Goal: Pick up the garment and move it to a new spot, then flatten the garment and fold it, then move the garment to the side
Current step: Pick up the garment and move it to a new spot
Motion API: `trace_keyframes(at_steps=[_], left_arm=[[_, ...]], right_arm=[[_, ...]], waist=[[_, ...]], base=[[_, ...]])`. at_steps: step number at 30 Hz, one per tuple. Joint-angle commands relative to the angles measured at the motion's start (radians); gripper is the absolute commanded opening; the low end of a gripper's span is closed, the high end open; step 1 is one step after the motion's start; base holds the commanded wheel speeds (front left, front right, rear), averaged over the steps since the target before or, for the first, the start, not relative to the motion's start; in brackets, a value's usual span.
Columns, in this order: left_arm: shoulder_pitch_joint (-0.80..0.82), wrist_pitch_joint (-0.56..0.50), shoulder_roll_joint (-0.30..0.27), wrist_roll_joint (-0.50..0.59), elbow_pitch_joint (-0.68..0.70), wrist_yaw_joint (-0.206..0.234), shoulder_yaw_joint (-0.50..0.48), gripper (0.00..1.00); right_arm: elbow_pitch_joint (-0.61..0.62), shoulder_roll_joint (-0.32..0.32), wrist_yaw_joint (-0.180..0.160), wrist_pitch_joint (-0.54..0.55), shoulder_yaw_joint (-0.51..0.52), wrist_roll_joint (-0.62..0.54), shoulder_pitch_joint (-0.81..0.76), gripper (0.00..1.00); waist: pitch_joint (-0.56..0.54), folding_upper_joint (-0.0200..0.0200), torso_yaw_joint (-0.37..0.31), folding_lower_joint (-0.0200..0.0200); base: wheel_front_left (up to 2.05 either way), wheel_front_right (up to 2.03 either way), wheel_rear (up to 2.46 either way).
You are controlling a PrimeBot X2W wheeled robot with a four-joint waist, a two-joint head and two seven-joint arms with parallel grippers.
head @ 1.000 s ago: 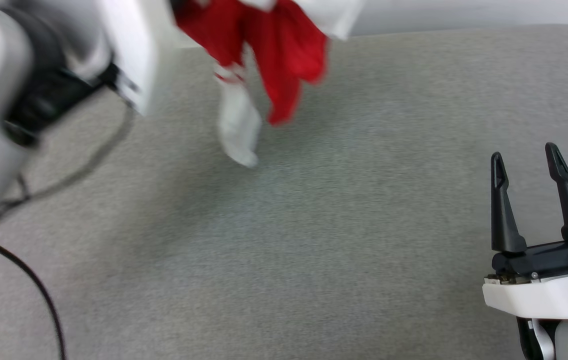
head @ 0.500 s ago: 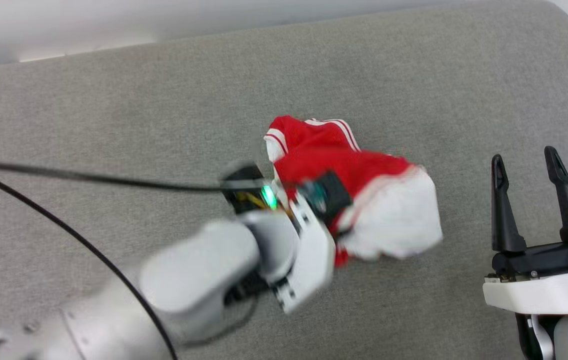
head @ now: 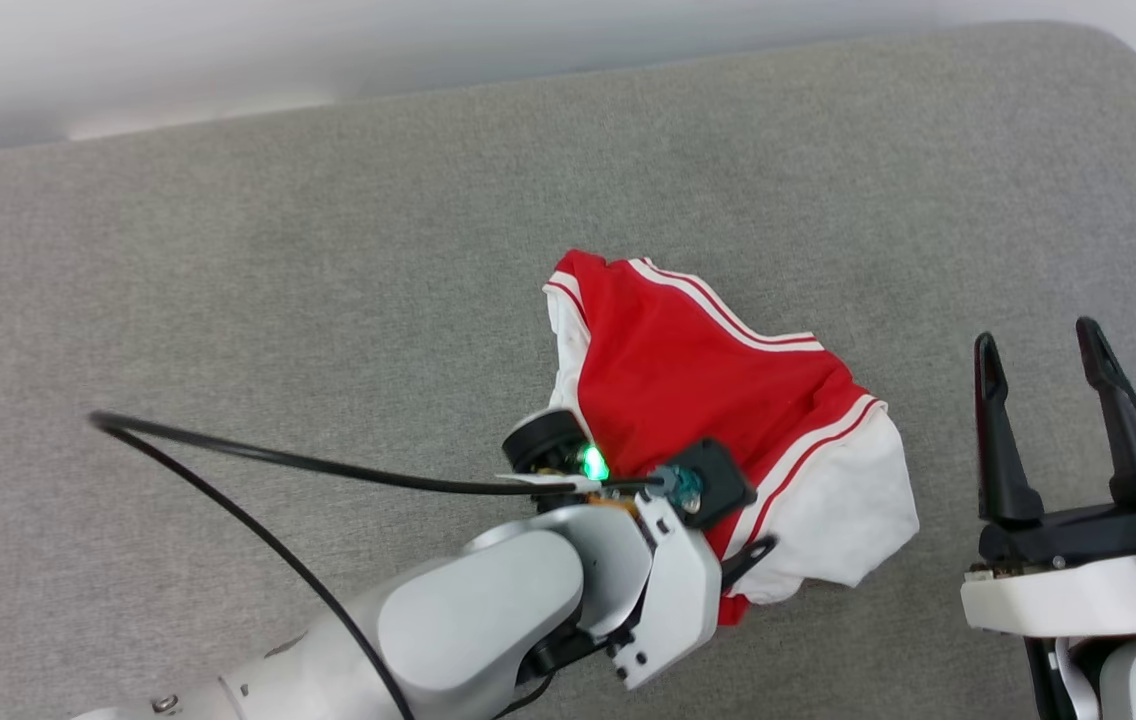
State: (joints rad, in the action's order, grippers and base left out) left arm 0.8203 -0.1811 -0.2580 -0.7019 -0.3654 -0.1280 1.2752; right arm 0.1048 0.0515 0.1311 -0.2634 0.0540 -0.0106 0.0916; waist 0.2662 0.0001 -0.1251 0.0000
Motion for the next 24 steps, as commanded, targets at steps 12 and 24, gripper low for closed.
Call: trace_keyframes(at_steps=[12,24], left_arm=[[-0.023,0.407,-0.044,0.116,0.063,0.263,-0.202,1.00],[-0.334,0.446,-0.144,0.231,0.239,0.552,-0.601,1.00]], right_arm=[[-0.027,-0.002,-0.001,-0.002,0.007,-0.012,-0.077,1.00],[-0.032,-0.002,-0.001,-0.002,0.010,-0.001,-0.112,1.00]], waist=[[-0.133,-0.0001,0.064,0.0000],[-0.181,-0.0001,0.118,0.0000]], base=[[0.00,0.00,0.00],[0.00,0.00,0.00]])
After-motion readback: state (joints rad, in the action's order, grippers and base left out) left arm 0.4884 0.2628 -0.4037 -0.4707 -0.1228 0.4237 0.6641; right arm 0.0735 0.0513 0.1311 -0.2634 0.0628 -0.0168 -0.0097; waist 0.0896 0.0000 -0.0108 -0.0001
